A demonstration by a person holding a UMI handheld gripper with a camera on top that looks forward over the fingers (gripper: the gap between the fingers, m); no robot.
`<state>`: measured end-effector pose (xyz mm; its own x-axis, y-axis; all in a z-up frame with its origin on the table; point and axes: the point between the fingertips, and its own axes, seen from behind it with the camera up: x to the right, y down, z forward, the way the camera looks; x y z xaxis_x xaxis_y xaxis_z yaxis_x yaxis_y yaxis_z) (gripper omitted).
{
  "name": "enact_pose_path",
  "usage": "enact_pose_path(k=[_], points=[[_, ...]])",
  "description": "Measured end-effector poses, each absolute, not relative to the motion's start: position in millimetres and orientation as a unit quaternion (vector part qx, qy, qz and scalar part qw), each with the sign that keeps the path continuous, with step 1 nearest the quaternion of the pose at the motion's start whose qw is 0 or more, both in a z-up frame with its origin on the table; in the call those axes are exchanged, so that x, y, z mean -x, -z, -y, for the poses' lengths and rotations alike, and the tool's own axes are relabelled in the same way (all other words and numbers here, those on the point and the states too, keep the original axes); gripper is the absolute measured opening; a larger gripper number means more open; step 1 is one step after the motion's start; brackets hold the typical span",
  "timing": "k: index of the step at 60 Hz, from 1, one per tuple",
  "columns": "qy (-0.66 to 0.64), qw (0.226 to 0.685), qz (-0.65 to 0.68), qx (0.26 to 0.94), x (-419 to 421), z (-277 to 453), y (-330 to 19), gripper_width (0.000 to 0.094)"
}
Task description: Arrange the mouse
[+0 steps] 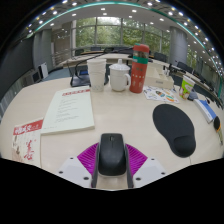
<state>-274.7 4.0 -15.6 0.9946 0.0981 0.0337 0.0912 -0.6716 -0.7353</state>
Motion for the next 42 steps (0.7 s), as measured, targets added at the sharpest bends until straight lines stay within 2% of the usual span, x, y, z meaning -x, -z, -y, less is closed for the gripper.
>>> enact_pose_path(k=[7, 13, 17, 23, 30, 34, 38, 42], points=[[-0.016, 0.396, 0.06, 0.916, 279, -4, 14, 0.0332], [-0.026, 0.411, 0.074, 0.908, 283, -4, -6, 0.0317], [-0.032, 0.43, 0.077, 0.899, 283, -7, -35, 0.0305], [-0.046, 0.471, 0.073, 0.878, 269, -17, -97, 0.0305], [-0.044, 0.517, 0.059, 0.853, 220, -35, -167, 0.0304], [-0.043, 0.531, 0.052, 0.844, 187, -48, -191, 0.0303], [-0.029, 0.534, 0.052, 0.844, 151, -67, -192, 0.0303], [-0.026, 0.521, 0.045, 0.852, 118, -78, -169, 0.0303]])
